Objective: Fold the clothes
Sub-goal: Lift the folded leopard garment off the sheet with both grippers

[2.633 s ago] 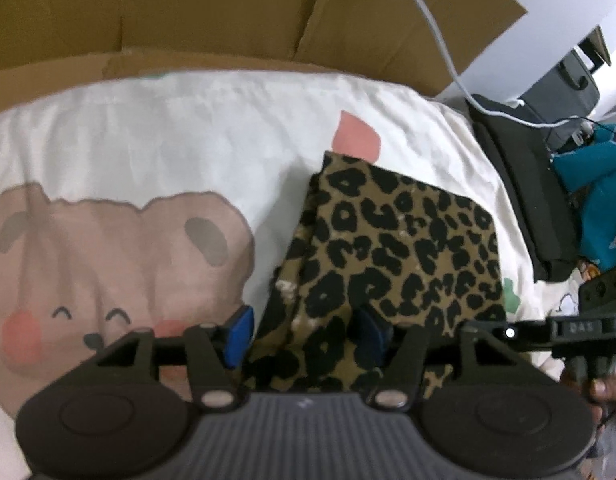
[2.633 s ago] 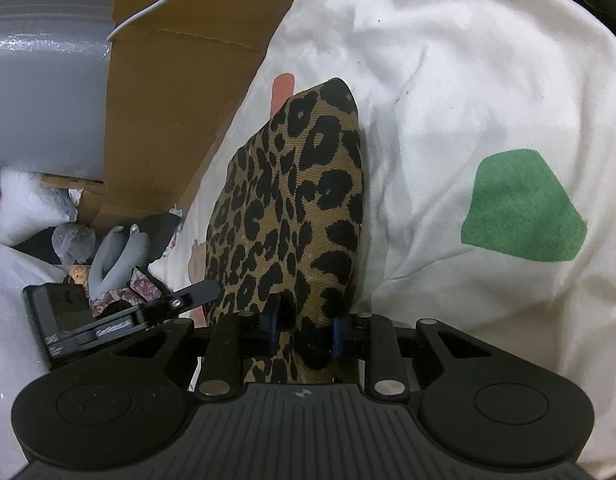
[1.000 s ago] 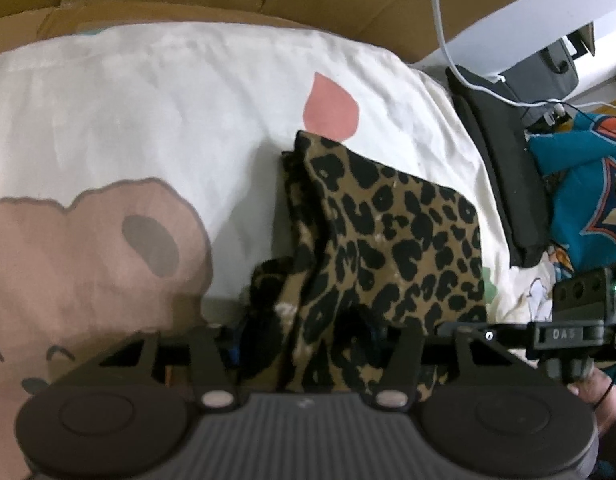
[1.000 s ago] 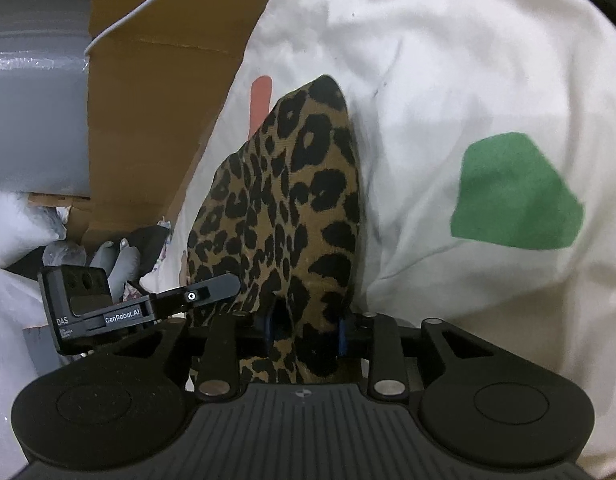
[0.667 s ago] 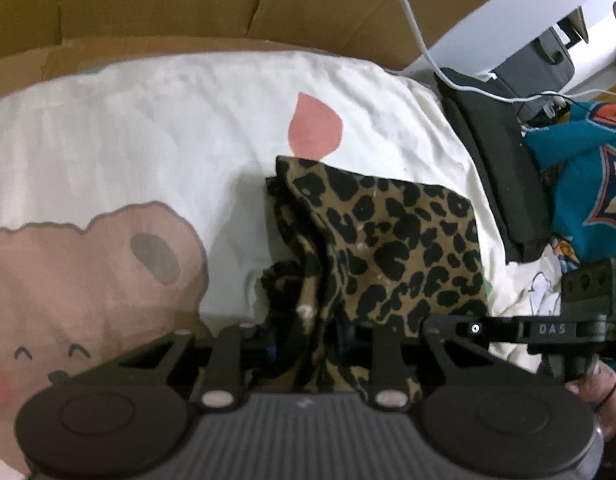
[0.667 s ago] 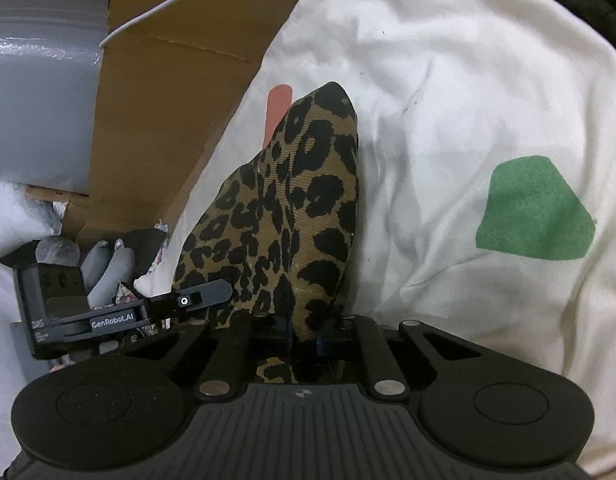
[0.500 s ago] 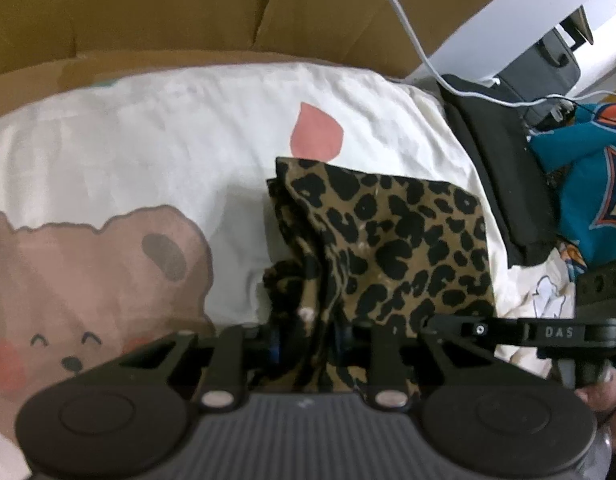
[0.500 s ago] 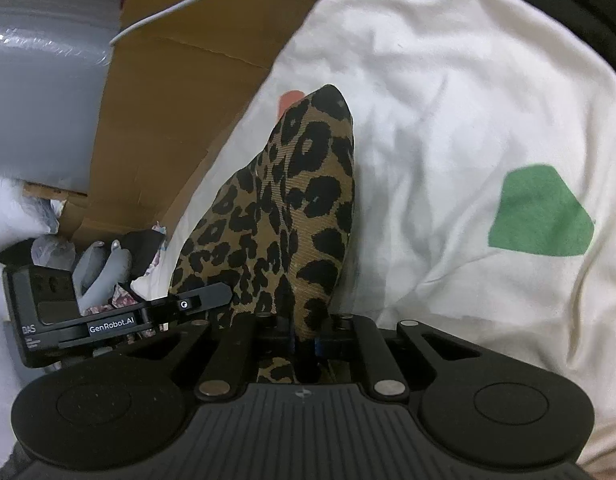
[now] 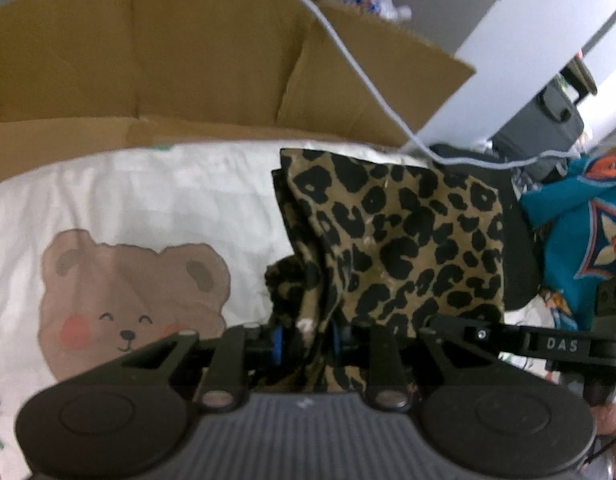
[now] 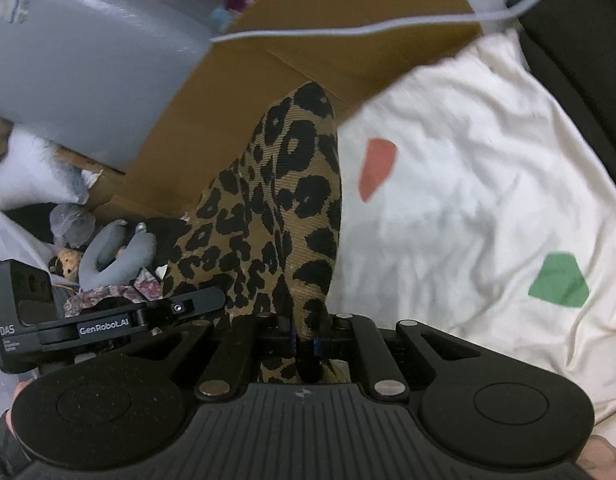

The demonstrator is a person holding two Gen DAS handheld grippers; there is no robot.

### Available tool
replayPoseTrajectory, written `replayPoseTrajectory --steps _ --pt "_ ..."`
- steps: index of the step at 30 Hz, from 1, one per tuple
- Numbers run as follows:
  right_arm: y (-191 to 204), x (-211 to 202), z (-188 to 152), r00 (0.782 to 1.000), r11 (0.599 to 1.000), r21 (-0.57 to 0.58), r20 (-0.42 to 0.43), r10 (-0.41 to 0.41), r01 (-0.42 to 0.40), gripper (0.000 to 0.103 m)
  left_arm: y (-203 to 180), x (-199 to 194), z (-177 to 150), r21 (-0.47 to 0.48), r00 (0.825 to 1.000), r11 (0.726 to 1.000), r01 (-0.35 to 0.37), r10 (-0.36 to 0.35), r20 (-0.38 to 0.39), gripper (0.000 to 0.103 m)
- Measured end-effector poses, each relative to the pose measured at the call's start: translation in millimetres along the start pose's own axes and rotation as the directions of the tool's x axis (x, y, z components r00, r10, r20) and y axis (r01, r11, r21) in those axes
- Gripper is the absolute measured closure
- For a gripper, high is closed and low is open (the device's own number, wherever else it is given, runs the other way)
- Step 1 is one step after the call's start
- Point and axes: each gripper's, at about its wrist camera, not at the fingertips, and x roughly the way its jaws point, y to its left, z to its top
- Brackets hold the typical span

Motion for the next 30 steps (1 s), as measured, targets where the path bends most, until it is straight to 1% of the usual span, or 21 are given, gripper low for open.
replayPoseTrajectory --steps 3,9,11,15,20,27,30 --pt "24.1 -14.7 6.3 1.0 0.999 -0.046 0.004 0.006 -0.006 0.097 -6.2 -28.6 1.8 -0.017 0.999 1.0 -0.023 0.024 0.029 0.08" --pt "81.2 -53.7 21.0 1.0 0.989 -0.142 0.001 0.026 -0.026 0.097 -24.9 -100.4 6.2 -0.067 0.993 0.996 -0.058 0.064 0.1 0.08" --pt "103.7 -69.6 27.0 0.999 0.983 -0.183 0.0 0.032 -0.031 0.097 -33.7 -127.5 6.2 -0.087 0.989 0.994 -0.069 0.079 0.122 0.08" --pt "153.6 -105.6 37.5 1.0 0.959 -0.28 -0.017 0.027 -0.03 0.097 -55.1 -177.9 10.6 -0.09 0.98 0.99 -0.111 0.124 0.158 0.08" --pt "199.0 -153.2 40.6 0.999 0.946 -0.324 -0.012 0.032 -0.034 0.097 -85.0 -236.8 11.3 -0.125 0.966 0.981 -0.149 0.171 0.194 0.08" --pt "249.2 -212.4 28.0 0.999 0.926 -0.377 0.017 0.035 -0.026 0.097 -123.5 -293.3 8.6 -0.159 0.947 0.968 -0.193 0.226 0.229 0.08" --pt "263.1 -233.1 25.2 0.998 0.917 -0.398 0.035 0.054 -0.035 0.097 -134.3 -307.5 8.4 -0.16 0.941 0.969 -0.188 0.224 0.255 0.08"
